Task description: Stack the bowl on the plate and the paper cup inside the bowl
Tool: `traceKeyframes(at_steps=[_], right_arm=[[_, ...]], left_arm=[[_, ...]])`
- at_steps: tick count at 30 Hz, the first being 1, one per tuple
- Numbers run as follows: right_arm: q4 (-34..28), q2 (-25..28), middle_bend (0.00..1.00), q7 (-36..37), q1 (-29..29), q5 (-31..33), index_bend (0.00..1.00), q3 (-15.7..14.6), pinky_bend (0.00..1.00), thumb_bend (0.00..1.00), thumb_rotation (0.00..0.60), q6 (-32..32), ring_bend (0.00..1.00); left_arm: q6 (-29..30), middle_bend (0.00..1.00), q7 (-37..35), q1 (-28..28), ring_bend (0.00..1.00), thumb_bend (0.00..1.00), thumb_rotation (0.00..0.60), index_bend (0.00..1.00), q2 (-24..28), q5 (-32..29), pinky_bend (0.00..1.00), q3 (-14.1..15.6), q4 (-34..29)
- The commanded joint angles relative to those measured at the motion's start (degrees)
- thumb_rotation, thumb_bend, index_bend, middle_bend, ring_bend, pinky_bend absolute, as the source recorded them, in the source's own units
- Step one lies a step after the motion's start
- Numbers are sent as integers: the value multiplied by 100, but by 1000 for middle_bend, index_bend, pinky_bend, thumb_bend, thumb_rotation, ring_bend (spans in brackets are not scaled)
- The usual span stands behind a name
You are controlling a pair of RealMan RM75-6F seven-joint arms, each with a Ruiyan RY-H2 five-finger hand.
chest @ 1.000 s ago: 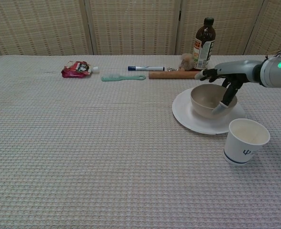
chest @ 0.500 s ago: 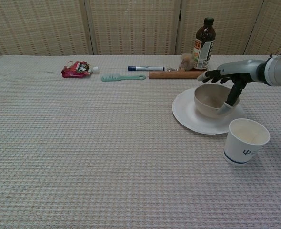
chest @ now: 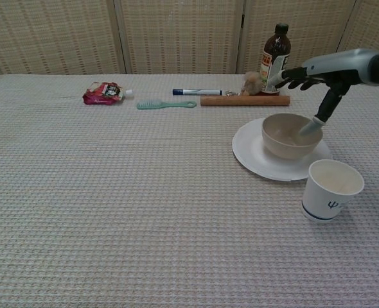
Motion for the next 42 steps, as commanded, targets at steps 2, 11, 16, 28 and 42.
traceKeyframes(at_steps=[2,11,16,28,42], right_arm=[[-1052,890,0,-122,-227,-499,0,18,0,0,600,330,0],[-2407,2007,0,-281,-493,-1046,0,-293,0,0,600,182,0],[-2634,2126,0,-554,-682,-1352,0,-535,0,0,600,314,0],[-2316,1556,0,-1143,-651,-1116,0,-852,0,9,600,272,0],[-2066,1149,0,-1635,-451,-722,115,-1063,0,74,600,307,0]], left_arm=[[-28,157,35,-12,111,258,600,177,-17,-23,448,-5,4],[15,157,201,6,111,258,600,177,-51,46,448,19,-8],[17,157,262,0,111,258,600,177,-72,112,448,44,-14],[25,157,207,-3,111,258,600,178,-55,128,449,51,-16],[73,157,133,13,111,258,600,178,-29,124,448,42,-24]])
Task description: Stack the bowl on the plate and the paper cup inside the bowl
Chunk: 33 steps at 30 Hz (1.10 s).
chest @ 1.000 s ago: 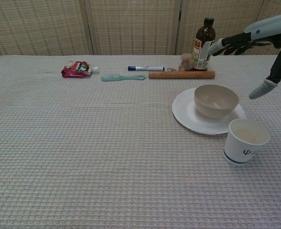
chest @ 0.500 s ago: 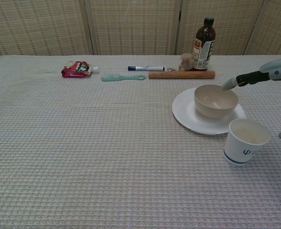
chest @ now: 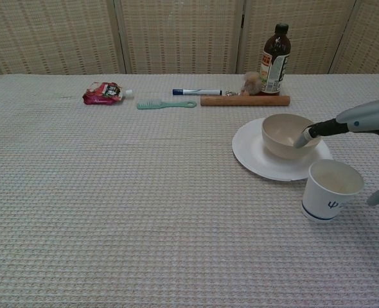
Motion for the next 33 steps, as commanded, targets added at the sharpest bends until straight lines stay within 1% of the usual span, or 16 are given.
traceKeyframes(at_steps=[1,11,18,22,27,33], right_arm=[[67,-96,0,-98,42,122,124,-58,0,75,600,36,0],[303,-419,0,-308,136,370,178,-166,0,107,600,127,0],[442,-647,0,-391,122,403,297,-166,0,197,600,351,0],[488,-735,0,-438,99,409,349,-158,0,231,600,489,0],[384,-664,0,-437,64,371,372,-131,0,247,600,631,0],[43,-293,0,-209,-49,189,377,79,0,248,600,965,0]], left_arm=[[1,157,-5,3,111,258,600,178,3,0,448,3,-2],[38,157,-38,22,111,258,600,178,23,-15,448,-9,-13],[58,157,-46,31,111,258,600,178,30,-13,448,-12,-16],[92,157,-46,46,111,258,600,177,32,-17,446,-23,-17],[65,156,-42,39,111,258,600,178,29,-16,445,-15,-15],[26,157,10,25,111,258,600,178,9,-19,445,-14,-9]])
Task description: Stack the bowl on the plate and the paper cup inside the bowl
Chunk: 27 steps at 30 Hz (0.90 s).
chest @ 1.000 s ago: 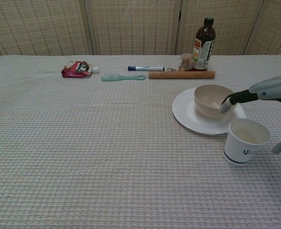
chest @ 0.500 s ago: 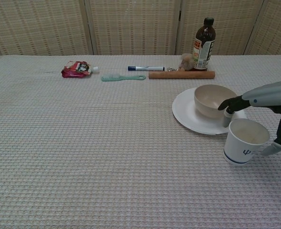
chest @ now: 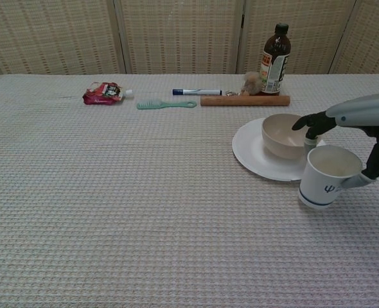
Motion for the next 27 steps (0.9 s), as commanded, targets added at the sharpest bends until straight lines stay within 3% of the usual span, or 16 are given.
traceKeyframes(at_steps=[1,6,11,17,27], right_arm=[[-232,249,0,177,-81,-143,377,177,0,248,600,226,0],[-424,502,0,324,-59,-130,377,470,0,248,600,409,0],[-268,498,0,291,115,324,377,719,0,248,600,390,0],[259,177,0,-24,385,1040,377,796,0,251,600,326,0],[1266,-340,0,104,715,1833,377,886,0,252,600,-228,0]], left_arm=[[-26,157,32,-10,111,258,600,178,-14,1,445,4,3],[-64,157,96,-25,111,258,600,178,-35,27,445,22,-4],[-45,157,74,-17,111,258,600,178,-25,17,445,16,-8],[-51,157,44,-20,111,258,600,178,-20,7,445,13,5],[-140,157,-2,-62,111,258,600,178,-29,-74,445,-14,26]])
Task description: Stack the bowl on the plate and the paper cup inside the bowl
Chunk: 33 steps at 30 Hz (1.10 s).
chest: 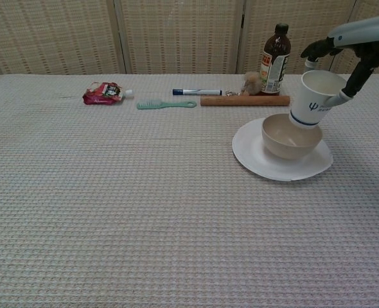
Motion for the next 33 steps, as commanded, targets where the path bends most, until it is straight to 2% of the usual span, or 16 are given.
traceKeyframes(at_steps=[1,6,16,30,33], right_arm=[[412,-250,0,80,149,174,377,8,0,252,600,-296,0],[875,-561,0,174,256,237,377,1,0,251,600,-512,0],[1342,-963,0,182,380,263,377,-136,0,252,600,-686,0],[1638,-1309,0,206,427,257,377,-220,0,231,600,-666,0],[1667,-1335,0,259,427,293,313,-213,0,227,600,-714,0]], left_arm=[[-5,157,-13,-7,111,258,600,178,-2,-10,445,-8,2],[-27,157,-60,-20,111,258,600,177,2,-45,445,-20,16],[14,157,-154,-8,111,258,600,178,27,-88,446,-44,23],[35,156,-181,2,111,258,600,178,37,-100,446,-47,28],[43,157,-181,4,111,258,600,178,38,-94,445,-46,26]])
